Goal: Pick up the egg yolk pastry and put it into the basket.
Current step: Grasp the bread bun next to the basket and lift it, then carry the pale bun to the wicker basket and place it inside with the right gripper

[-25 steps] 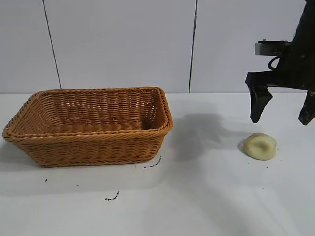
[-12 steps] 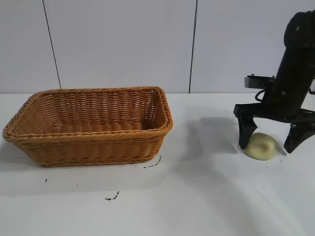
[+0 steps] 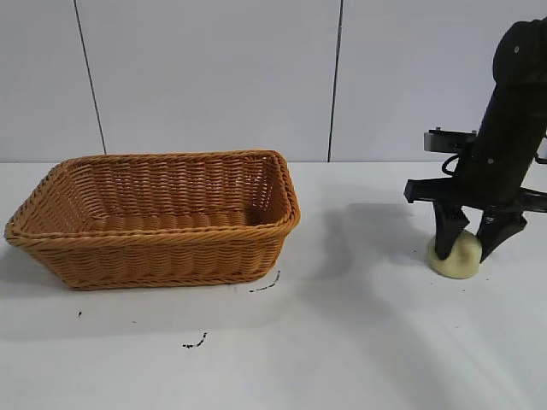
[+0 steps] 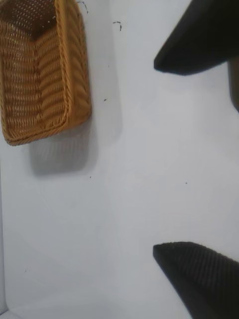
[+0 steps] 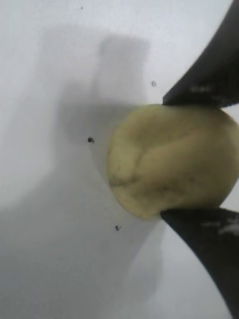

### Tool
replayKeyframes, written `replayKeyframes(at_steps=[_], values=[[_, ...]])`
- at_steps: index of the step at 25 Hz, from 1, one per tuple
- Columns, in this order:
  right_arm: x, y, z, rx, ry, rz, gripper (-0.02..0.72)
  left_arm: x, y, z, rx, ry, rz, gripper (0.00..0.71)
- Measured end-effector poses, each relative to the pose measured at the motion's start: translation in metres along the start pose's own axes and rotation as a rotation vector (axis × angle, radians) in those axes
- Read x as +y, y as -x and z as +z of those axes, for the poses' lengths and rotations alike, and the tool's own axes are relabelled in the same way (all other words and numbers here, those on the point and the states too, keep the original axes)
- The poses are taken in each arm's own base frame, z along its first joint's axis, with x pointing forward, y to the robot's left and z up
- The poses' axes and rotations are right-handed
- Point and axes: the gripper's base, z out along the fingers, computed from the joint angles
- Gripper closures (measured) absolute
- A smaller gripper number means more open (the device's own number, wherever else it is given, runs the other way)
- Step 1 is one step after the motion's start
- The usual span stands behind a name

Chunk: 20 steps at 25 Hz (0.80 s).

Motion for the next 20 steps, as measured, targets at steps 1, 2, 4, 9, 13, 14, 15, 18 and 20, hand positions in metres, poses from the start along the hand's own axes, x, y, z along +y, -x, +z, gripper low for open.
replayKeyframes(at_steps=[1,2,4,9,13,14,15,18,20], values=[[0.0,0.0,-0.001,0.004,0.0,-0.001,0.543,0.0,0.0,0.0,0.0,0.0,0.0,0.017],[0.0,0.0,-0.001,0.004,0.0,-0.001,0.543,0.0,0.0,0.0,0.0,0.0,0.0,0.017],[0.001,-0.001,-0.008,0.007,0.002,-0.005,0.543,0.0,0.0,0.0,0.0,0.0,0.0,0.017],[0.006,-0.003,-0.072,-0.088,0.01,-0.019,0.543,0.0,0.0,0.0,0.0,0.0,0.0,0.017],[0.009,-0.009,-0.118,-0.177,0.015,-0.031,0.543,0.0,0.0,0.0,0.0,0.0,0.0,0.017],[0.01,-0.011,-0.125,-0.189,0.016,-0.034,0.543,0.0,0.0,0.0,0.0,0.0,0.0,0.017],[0.01,-0.011,-0.132,-0.196,0.016,-0.036,0.543,0.0,0.0,0.0,0.0,0.0,0.0,0.017],[0.012,-0.008,-0.144,-0.175,0.016,-0.055,0.543,0.0,0.0,0.0,0.0,0.0,0.0,0.017],[0.017,-0.002,-0.153,-0.185,0.014,-0.077,0.543,0.0,0.0,0.0,0.0,0.0,0.0,0.017]])
